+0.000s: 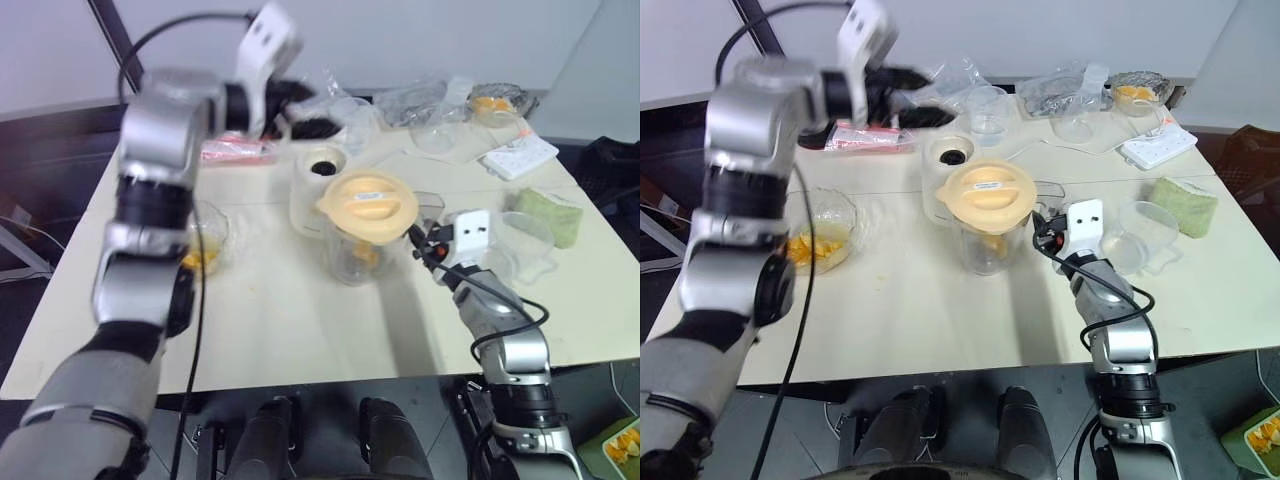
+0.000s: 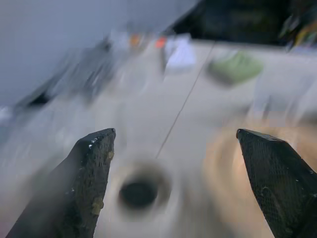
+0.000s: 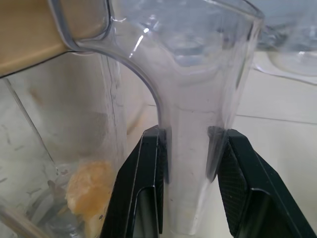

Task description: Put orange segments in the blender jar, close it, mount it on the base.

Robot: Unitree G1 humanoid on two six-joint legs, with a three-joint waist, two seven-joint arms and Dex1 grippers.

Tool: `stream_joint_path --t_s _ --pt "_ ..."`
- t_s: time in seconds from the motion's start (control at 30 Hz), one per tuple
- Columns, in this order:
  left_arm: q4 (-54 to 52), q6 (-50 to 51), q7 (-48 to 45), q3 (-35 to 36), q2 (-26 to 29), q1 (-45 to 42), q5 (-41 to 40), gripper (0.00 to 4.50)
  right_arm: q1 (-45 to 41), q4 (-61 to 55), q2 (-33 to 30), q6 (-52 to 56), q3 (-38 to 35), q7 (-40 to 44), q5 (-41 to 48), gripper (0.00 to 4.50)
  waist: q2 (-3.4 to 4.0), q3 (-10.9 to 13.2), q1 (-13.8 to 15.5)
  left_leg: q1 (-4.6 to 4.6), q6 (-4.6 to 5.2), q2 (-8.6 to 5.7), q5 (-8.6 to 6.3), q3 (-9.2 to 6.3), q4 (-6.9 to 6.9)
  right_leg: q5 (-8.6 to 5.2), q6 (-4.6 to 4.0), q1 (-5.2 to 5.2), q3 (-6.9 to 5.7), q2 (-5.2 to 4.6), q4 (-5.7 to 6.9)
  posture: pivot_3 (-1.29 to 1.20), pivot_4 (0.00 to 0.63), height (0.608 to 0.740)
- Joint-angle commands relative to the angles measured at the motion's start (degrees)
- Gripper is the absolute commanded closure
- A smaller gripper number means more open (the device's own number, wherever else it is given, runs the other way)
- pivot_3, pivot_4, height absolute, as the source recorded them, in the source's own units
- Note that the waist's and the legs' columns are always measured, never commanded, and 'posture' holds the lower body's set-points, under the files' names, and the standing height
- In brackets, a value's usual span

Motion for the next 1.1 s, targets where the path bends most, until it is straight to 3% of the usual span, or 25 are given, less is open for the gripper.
stream_joint_path --t_s 0.03,0.2,0.33,0.47,0.53,0.83,1.1 --pt "-14.9 -1.9 -0.5 4.5 3.4 8.0 -5.4 0.39 -7.7 -5.1 -3.4 2.3 -5.1 -2.3 1.1 3.59 -0.15 0.1 0.7 -0.07 -0.02 0.00 0.01 0.00 0.00 0.01 -0.03 -0.09 0.01 -0.01 0.00 0.00 0.150 0.740" --pt "-26.8 4.1 10.0 9.8 2.1 20.2 -8.6 0.39 -20.2 -1.6 -8.7 4.8 -6.2 -1.8 0.5 3.59 -0.15 0.2 0.7 -0.09 -0.05 -0.01 0.01 -0.02 0.01 -0.04 -0.26 -0.03 -0.09 -0.09 -0.11 0.00 0.150 0.740" --pt "-31.1 4.7 18.8 10.6 -0.2 27.1 -7.8 0.39 -34.2 8.7 -11.5 -0.1 -3.9 -1.6 -2.8 3.59 -0.15 0.2 0.3 0.03 -0.07 0.01 0.04 -0.02 0.02 -0.04 -0.26 0.07 -0.16 -0.04 -0.09 0.00 0.150 0.740" --pt "-33.1 4.2 23.4 9.5 -0.9 32.3 -7.5 0.39 -45.2 21.0 -9.1 -3.2 -2.8 0.0 -2.0 3.59 -0.17 0.2 -0.3 0.06 -0.07 0.04 0.05 0.01 -0.01 -0.01 -0.21 0.07 -0.14 0.04 -0.06 0.00 0.150 0.740" --pt "-31.5 4.8 26.8 11.0 -1.0 34.5 -7.0 0.39 -50.2 28.4 -4.5 -3.2 -3.6 0.3 0.7 3.59 -0.17 0.2 -0.5 0.06 -0.07 0.07 0.05 0.02 -0.05 0.04 -0.14 0.05 -0.14 0.08 -0.05 0.00 0.150 0.740" --pt "-30.8 3.9 33.0 12.0 0.5 36.0 -7.7 0.39 -57.4 45.9 0.9 -7.9 -3.2 0.9 -0.2 3.59 -0.19 0.2 0.0 0.03 -0.18 0.17 0.11 -0.02 -0.09 0.08 -0.22 0.02 -0.15 0.20 -0.04 0.00 0.150 0.740" --pt "-32.4 4.8 34.5 11.5 0.3 38.2 -9.7 0.39 -55.7 48.6 1.7 -6.0 -1.3 1.0 -1.5 3.59 -0.19 0.3 -0.2 0.05 -0.24 0.17 0.13 -0.05 -0.16 0.09 -0.25 0.00 -0.16 0.21 -0.04 0.00 0.150 0.740"
